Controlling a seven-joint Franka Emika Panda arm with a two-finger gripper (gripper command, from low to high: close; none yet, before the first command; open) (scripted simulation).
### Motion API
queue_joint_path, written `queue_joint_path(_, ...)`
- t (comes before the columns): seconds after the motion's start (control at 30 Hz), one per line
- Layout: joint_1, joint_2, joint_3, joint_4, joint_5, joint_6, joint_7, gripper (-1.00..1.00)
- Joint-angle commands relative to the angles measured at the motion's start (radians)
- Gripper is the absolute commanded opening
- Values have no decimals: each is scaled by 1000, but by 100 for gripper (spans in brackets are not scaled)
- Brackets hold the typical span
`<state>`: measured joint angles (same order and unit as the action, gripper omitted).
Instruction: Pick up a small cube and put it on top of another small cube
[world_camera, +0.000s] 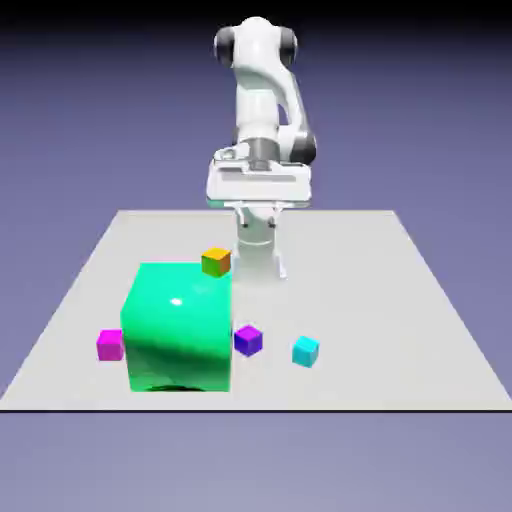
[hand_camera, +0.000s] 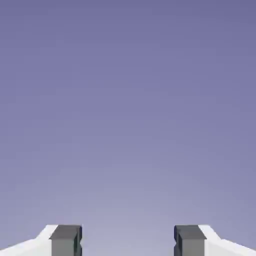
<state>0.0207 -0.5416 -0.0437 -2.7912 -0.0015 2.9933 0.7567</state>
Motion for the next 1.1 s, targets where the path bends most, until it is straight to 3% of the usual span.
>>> queue_joint_path(0.0, 7, 23, -36, 17, -2, -37, 13, 0)
queue_joint_path(0.73, 160, 527, -833, 444, -70, -845, 321, 0)
queue_joint_path(1.07, -100, 869, -692, 595, 365, -852, 320, 0)
